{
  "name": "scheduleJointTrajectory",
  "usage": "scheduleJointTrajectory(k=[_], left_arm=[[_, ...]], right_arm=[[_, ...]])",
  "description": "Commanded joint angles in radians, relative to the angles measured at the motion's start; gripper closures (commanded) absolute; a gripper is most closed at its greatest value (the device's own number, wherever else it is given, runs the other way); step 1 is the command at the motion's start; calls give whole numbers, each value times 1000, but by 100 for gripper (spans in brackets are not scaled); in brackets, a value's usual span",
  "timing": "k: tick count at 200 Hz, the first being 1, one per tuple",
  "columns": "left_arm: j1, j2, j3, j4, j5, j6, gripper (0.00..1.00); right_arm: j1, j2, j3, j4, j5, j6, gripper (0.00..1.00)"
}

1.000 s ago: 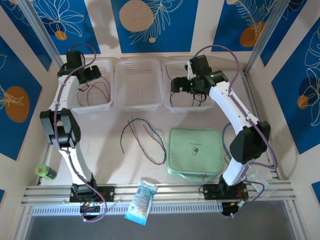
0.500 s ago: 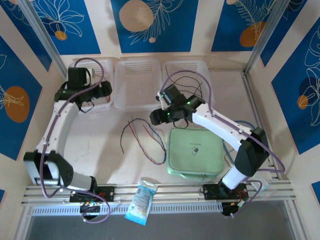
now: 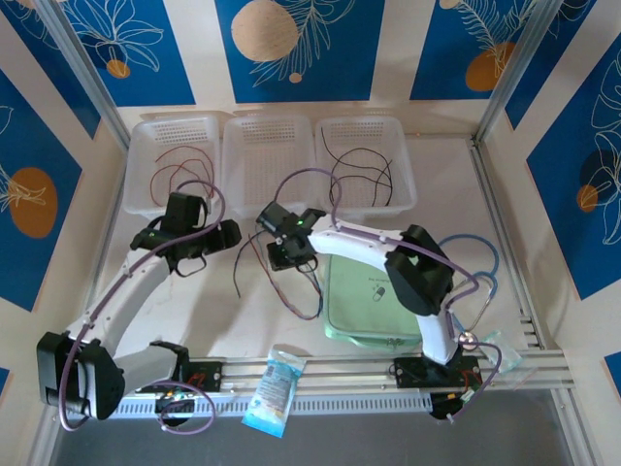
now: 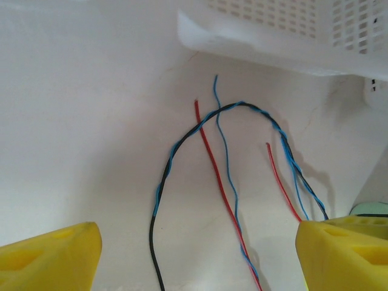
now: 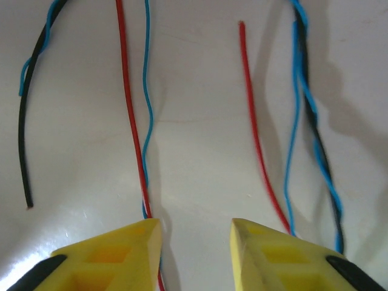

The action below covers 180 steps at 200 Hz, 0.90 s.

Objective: Untangle the cables

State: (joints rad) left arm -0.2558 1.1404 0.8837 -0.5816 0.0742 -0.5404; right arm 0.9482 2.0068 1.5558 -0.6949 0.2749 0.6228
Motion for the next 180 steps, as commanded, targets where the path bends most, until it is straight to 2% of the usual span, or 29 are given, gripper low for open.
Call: scheduleJointTrajectory(k=[1, 51, 79, 180], left_arm=[[-2, -41, -41, 29, 4, -51, 17], [23, -87, -140, 70, 4, -107, 19], [79, -110, -204, 121, 70, -146, 21], [136, -134, -226, 103, 108, -133, 21]], right_arm=[[20, 50, 84, -35, 49, 27, 67], [20, 158, 187, -54, 50, 18, 68], [10, 191, 209, -42, 27, 9, 70], [-1, 273, 290, -54, -17, -21, 71]])
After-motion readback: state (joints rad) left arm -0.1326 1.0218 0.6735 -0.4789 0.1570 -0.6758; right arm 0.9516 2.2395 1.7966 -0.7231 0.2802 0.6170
